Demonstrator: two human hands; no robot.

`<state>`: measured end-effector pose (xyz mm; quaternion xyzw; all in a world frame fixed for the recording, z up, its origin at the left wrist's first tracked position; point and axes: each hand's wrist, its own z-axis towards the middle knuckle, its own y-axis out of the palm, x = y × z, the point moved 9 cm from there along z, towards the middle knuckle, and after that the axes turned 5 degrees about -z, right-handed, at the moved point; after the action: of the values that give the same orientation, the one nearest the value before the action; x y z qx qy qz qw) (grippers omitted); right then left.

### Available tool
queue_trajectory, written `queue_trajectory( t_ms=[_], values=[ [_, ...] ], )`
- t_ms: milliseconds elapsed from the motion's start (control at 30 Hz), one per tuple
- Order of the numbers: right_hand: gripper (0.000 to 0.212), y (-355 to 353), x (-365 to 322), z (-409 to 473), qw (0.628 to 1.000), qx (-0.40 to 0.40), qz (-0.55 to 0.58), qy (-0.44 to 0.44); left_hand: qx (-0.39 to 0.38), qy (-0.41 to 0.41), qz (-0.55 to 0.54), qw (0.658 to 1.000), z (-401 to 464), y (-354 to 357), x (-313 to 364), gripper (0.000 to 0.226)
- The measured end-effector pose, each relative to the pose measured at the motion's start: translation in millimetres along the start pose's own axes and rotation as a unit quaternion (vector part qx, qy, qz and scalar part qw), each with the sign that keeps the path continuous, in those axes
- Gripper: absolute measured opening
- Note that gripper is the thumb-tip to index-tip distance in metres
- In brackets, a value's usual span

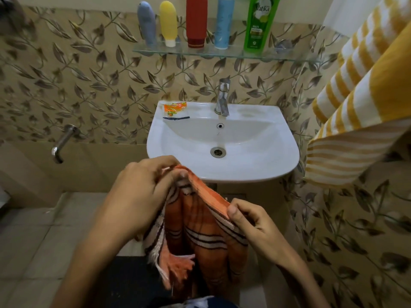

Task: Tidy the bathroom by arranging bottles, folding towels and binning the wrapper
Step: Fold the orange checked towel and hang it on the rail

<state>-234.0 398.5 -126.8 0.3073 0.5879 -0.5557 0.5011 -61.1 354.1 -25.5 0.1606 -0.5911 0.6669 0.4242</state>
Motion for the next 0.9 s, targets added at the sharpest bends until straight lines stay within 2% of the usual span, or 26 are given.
queue_trajectory(
  t_ms=[33, 100, 167, 200, 267, 333, 367, 467, 567, 667, 767, 833, 900],
  values=[
    [0.034, 0, 0, 0, 1.0, 0.005, -0.007, 0.0, -0.031, -0.029, 0.017, 0.999, -1, 6, -10, 0.019],
    [0.033, 2, -3, 0, 1.0, 0.01, -0.01, -0.002, -0.138, -0.05, 0.047, 0.988, -6, 30, -18, 0.057],
    [0.033, 6, -10, 2, 1.0, 0.005, -0.015, -0.01, -0.234, -0.043, 0.045, 0.97, -15, 56, -15, 0.078],
    [0.031, 9, -15, 4, 1.0, 0.001, -0.017, -0.017, -0.268, -0.038, 0.034, 0.962, -20, 70, -12, 0.078],
    [0.026, 12, -27, 6, 0.999, -0.005, -0.018, -0.037, -0.303, -0.021, 0.025, 0.952, -25, 89, -5, 0.053],
    [0.026, 12, -34, 8, 0.999, -0.003, -0.029, -0.046, -0.285, 0.003, 0.04, 0.958, -22, 92, 0, 0.02],
    [0.027, 11, -34, 9, 0.999, 0.0, -0.032, -0.042, -0.269, 0.014, 0.039, 0.962, -19, 90, 2, 0.016],
    [0.031, 8, -28, 9, 0.999, -0.005, -0.031, -0.031, -0.231, 0.051, 0.03, 0.971, -13, 77, 9, 0.029],
    [0.032, 10, -14, 6, 0.999, -0.025, -0.018, -0.019, -0.197, 0.058, -0.013, 0.978, -12, 60, 12, 0.027],
    [0.032, 10, 2, 1, 0.999, -0.034, -0.014, 0.006, -0.119, 0.027, -0.059, 0.991, -8, 42, 6, 0.024],
    [0.031, 5, 9, 1, 1.0, -0.014, -0.011, 0.016, -0.047, -0.03, -0.106, 0.993, -5, 35, -7, 0.031],
    [0.029, 5, 9, 4, 1.0, -0.011, -0.013, 0.019, -0.02, -0.063, -0.102, 0.993, -4, 38, -15, 0.03],
    [0.027, 6, 7, 6, 1.0, -0.009, -0.005, 0.018, -0.026, -0.08, -0.093, 0.992, -2, 42, -22, 0.03]
  ],
)
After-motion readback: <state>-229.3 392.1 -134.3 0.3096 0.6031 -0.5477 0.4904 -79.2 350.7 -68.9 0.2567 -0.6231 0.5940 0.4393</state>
